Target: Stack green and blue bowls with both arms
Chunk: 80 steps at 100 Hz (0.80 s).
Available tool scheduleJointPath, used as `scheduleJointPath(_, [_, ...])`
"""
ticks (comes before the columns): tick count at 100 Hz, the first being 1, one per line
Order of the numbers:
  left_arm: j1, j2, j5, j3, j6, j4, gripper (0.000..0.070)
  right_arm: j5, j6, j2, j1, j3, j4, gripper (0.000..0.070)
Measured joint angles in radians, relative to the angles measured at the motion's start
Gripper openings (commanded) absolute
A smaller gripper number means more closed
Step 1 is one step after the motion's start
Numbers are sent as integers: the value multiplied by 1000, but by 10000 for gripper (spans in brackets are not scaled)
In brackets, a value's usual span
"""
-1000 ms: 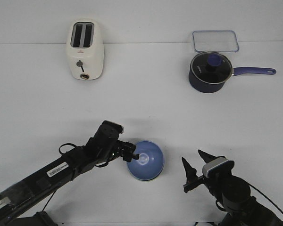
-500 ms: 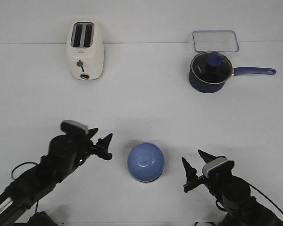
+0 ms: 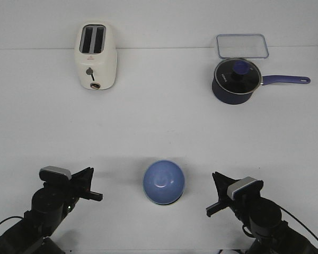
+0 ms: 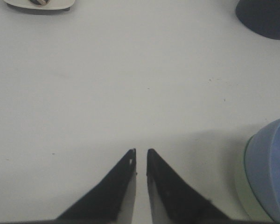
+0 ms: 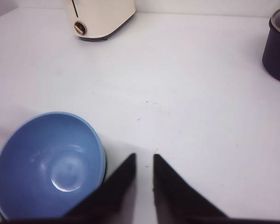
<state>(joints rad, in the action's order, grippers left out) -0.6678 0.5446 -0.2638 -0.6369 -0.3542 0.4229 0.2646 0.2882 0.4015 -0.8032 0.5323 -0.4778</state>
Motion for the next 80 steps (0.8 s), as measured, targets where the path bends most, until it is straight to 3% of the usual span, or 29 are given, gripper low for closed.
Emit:
scheduleJointPath(62, [0, -85, 0, 0, 2, 3, 15, -2, 0, -1, 0, 0, 0, 10])
scheduleJointPath(69, [5, -97, -21, 0, 45, -11, 15, -2, 0, -1, 0, 0, 0, 10])
scheduleJointPath(80, [97, -147, -11, 26, 198, -66, 15, -2, 0, -1, 0, 0, 0, 10])
